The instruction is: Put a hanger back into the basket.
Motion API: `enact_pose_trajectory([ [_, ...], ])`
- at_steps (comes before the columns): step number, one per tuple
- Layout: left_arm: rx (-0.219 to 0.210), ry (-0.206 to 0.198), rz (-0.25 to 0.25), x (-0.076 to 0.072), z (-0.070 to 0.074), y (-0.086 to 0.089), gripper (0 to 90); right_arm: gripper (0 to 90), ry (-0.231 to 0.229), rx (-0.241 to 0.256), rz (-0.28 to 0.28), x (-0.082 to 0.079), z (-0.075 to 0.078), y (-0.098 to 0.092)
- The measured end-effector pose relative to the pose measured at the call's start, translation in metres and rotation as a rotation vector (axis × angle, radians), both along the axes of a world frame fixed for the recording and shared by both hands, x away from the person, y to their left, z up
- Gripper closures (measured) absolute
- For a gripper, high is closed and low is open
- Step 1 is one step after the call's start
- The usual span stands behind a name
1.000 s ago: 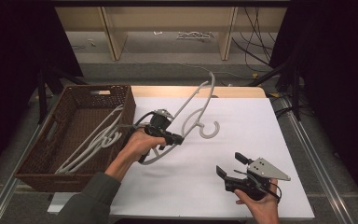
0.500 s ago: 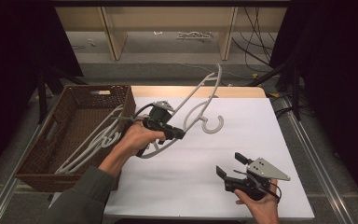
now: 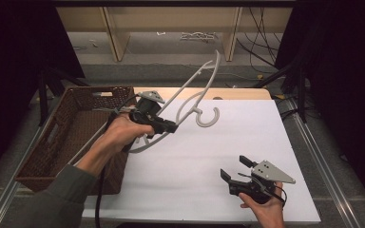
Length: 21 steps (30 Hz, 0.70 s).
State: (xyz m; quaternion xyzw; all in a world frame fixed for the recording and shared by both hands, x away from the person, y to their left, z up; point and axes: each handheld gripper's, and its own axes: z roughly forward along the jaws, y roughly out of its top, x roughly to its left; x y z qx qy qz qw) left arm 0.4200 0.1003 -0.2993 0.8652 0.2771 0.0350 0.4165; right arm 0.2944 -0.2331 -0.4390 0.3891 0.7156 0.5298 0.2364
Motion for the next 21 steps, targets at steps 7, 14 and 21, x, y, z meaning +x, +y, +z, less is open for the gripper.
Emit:
enact_pose_trajectory([
  [7, 0.006, -0.051, 0.065, -0.004, 0.026, 0.036, 81.5, 17.6, -0.009, 0.025, 0.001, 0.001, -0.001, 0.0],
  [14, 0.021, -0.059, 0.114, -0.007, 0.029, 0.071, 81.5, 17.5, -0.007, 0.022, 0.003, 0.001, -0.001, 0.001],
  [21, 0.017, -0.065, 0.155, -0.011, 0.025, 0.105, 81.5, 17.5, 0.003, -0.004, -0.003, 0.001, -0.001, 0.001],
])
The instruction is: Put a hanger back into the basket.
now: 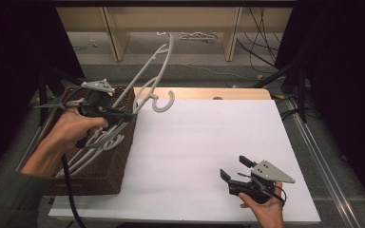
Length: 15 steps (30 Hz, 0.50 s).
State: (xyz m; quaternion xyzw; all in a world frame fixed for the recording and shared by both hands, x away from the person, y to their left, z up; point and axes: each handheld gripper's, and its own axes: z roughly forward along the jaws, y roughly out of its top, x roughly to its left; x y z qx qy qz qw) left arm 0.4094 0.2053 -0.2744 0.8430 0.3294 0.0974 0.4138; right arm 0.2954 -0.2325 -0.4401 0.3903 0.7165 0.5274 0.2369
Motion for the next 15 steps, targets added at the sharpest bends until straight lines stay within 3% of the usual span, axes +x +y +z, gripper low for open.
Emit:
enact_pose_trajectory([
  [4, -0.013, 0.005, 0.036, -0.003, -0.007, 0.018, 81.5, 17.4, -0.001, 0.003, -0.001, 0.0, 0.0, 0.0],
  [7, -0.009, 0.014, 0.031, -0.005, -0.013, 0.03, 81.5, 17.5, -0.005, 0.021, 0.007, 0.0, -0.001, 0.002],
  [15, -0.006, 0.043, 0.054, -0.006, -0.038, 0.053, 81.6, 17.4, 0.005, 0.013, 0.011, 0.0, -0.001, 0.001],
])
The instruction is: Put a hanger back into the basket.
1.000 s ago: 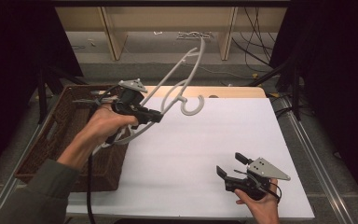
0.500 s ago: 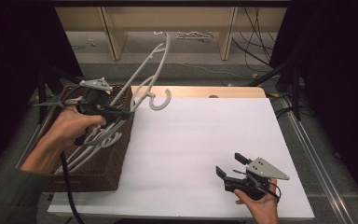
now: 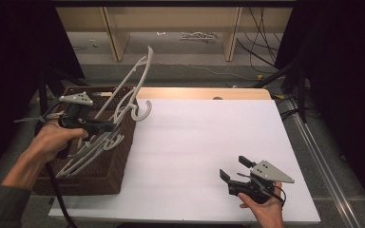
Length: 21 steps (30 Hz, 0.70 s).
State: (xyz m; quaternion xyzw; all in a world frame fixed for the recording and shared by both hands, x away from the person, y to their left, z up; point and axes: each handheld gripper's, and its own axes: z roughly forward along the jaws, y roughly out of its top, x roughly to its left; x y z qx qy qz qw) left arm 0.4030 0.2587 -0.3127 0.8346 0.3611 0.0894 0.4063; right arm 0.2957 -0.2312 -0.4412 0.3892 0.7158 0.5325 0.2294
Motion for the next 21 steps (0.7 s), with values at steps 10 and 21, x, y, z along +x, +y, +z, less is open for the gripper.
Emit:
enact_pose_trajectory([
  [10, 0.004, 0.031, 0.029, -0.009, -0.024, 0.03, 81.6, 17.4, 0.01, -0.01, -0.012, 0.0, 0.0, 0.0],
  [21, 0.054, 0.065, 0.034, -0.019, -0.047, 0.057, 81.5, 17.5, 0.004, -0.016, -0.014, 0.0, 0.0, 0.0],
])
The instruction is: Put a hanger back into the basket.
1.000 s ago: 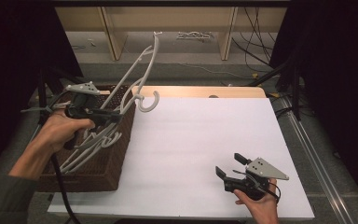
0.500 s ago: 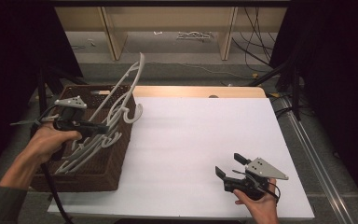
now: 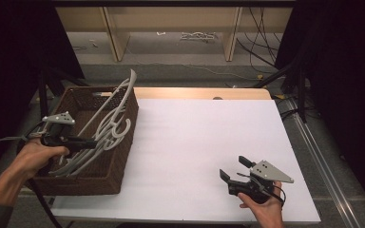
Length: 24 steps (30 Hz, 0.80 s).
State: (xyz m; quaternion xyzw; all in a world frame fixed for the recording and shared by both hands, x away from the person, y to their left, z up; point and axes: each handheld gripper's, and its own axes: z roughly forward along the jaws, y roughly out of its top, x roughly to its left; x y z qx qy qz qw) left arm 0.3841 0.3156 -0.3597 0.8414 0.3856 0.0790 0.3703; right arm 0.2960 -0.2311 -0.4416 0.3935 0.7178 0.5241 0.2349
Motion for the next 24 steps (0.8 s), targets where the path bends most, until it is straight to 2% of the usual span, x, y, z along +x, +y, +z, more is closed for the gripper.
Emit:
enact_pose_trajectory([
  [1, 0.013, 0.001, -0.011, 0.0, -0.001, 0.003, 81.5, 17.5, -0.001, 0.001, -0.002, 0.0, -0.001, 0.0],
  [2, 0.007, 0.006, 0.006, -0.001, -0.003, 0.004, 81.5, 17.5, -0.002, 0.013, 0.007, 0.001, -0.001, 0.001],
  [5, 0.023, 0.016, 0.009, -0.003, -0.008, 0.009, 81.5, 17.5, 0.002, -0.001, 0.0, 0.0, 0.0, 0.0],
  [7, 0.025, 0.019, 0.014, -0.005, -0.011, 0.012, 81.5, 17.5, -0.001, 0.014, 0.009, 0.0, -0.002, 0.001],
  [11, 0.039, 0.047, 0.019, -0.007, -0.013, 0.018, 81.5, 17.5, 0.0, 0.015, 0.008, 0.001, -0.002, 0.001],
  [16, 0.039, 0.038, 0.028, -0.01, -0.018, 0.025, 81.5, 17.5, 0.0, 0.016, 0.008, 0.001, -0.001, 0.001],
  [18, 0.055, 0.055, 0.018, -0.009, -0.017, 0.027, 81.5, 17.5, 0.001, 0.006, 0.008, 0.0, -0.002, 0.001],
  [20, 0.045, 0.042, 0.028, -0.008, -0.021, 0.027, 81.5, 17.5, -0.001, 0.015, 0.008, 0.0, -0.002, 0.001],
  [22, 0.06, 0.073, 0.038, -0.006, -0.02, 0.027, 81.4, 17.5, 0.001, 0.012, 0.007, 0.001, -0.002, 0.001],
  [24, 0.076, 0.078, 0.042, -0.004, -0.021, 0.027, 81.4, 17.5, -0.007, 0.015, 0.01, 0.0, -0.002, 0.001],
])
